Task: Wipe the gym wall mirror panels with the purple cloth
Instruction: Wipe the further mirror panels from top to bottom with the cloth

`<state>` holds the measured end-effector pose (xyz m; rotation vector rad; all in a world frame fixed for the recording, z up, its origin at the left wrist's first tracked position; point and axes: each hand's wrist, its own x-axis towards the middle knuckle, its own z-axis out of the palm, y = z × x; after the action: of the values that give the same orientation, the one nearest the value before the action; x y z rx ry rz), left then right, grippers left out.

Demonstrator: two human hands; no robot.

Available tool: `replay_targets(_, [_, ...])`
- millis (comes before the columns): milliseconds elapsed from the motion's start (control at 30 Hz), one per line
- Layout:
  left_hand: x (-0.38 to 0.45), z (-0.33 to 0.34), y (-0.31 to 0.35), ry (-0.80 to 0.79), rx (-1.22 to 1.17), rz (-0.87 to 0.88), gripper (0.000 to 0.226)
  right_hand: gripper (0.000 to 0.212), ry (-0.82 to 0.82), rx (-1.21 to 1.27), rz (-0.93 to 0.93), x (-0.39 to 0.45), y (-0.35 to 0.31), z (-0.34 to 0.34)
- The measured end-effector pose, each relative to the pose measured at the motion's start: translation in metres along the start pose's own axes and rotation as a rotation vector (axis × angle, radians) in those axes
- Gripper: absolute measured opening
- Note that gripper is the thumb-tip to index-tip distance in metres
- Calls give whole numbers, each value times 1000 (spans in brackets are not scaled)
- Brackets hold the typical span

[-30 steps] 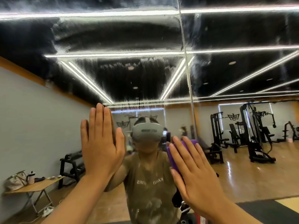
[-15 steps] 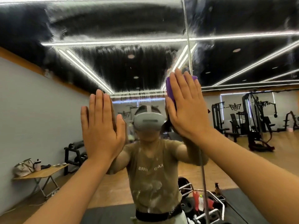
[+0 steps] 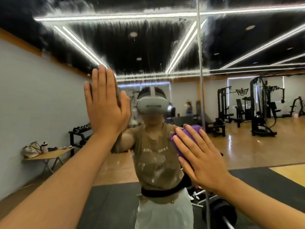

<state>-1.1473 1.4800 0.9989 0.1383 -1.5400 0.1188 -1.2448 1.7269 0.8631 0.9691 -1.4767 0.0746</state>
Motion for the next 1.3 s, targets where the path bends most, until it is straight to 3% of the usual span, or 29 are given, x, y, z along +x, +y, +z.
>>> replay_targets(167, [0,1,0,11,8,0,64,57,-59,-31,-180,49,44,-10])
replay_targets(367, [0,1,0,22,-6,4,63,56,79,20,72,174,100,-34])
replay_targets(500, [0,1,-1,25,-4,0,62,54,163,15,191,170,79,-26])
replay_targets(600, [-1,0,1,20,-13,-11,63,52,145,41,93,118,48,-14])
replay_targets(800, [-1,-1,1,27,-18,-15,61,57,-102,-10,-281,4,2,-2])
replay_targets(1033, [0,0,1,40,-38,-3,61,58,-224,-63,-654,48,48,-11])
replay_targets(1167, [0,1,0,43,-41,3,61,50,-143,3,-526,132,84,-21])
replay_targets(1300, [0,1,0,37,-40,1,61,54,-32,-29,-199,191,98,-35])
